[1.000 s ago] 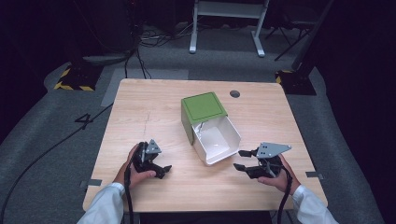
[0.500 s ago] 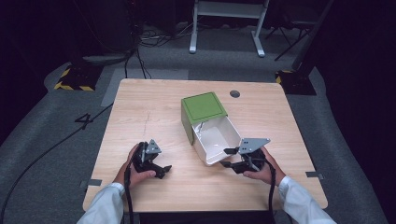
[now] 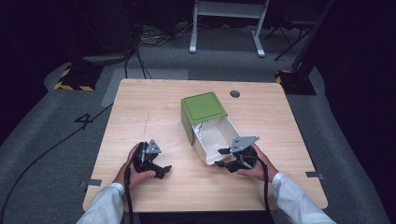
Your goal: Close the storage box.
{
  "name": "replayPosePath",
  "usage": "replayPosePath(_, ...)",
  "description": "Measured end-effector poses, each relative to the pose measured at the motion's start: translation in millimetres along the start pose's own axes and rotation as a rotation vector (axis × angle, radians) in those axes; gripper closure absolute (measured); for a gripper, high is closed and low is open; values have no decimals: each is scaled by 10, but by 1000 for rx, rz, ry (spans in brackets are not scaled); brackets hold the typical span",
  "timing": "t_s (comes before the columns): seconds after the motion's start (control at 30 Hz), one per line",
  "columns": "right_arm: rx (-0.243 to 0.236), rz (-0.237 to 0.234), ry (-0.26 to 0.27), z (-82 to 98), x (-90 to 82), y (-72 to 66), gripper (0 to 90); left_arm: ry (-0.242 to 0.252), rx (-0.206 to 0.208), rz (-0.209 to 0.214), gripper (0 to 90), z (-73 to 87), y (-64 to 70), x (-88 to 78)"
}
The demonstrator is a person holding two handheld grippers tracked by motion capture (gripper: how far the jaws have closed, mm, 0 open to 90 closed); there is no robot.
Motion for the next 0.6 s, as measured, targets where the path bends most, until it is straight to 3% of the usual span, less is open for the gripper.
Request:
replayPosePath(0.27,-28,-6,-46,0,130,31,516,1,0,0,4,0,0,0)
replayPosePath(0.6,-69,-9,-48,-83,172,87,593,0,0,0,4,0,0,0)
Point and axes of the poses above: each handheld gripper's, and its own axes: x roughly forward along the jaws, z roughly out of its underside, y roughly to its right, the point moved 1 cm from there along x, roughly forward along the jaws, and after that the axes turned 1 degree about x, right-handed, at the moved point
